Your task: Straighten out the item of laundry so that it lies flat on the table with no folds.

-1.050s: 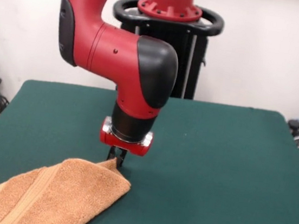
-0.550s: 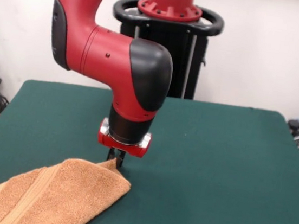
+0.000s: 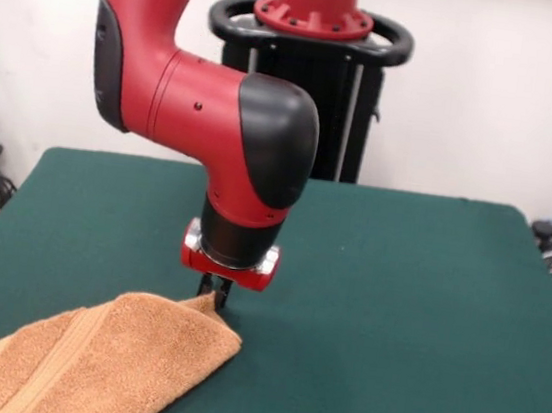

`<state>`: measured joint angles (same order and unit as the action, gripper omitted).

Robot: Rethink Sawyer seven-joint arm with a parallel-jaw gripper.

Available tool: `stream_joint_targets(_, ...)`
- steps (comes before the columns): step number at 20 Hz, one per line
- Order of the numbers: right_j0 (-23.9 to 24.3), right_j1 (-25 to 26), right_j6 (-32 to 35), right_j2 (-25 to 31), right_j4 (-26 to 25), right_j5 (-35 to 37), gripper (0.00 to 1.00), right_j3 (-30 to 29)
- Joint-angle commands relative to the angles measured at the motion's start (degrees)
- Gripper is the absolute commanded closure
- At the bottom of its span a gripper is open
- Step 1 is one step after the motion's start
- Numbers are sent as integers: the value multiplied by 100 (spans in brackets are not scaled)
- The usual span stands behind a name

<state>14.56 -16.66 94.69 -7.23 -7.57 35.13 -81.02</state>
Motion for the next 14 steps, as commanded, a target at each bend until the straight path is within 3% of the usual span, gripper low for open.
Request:
stream_joint_targets(1,-83,394,1001,122,192,325,100,221)
stream_joint_targets(6,-130,-386,1194,287,481,380,100,-622)
stream_joint_targets(14,-449,-1396,1486,71,810,974,100,-1383)
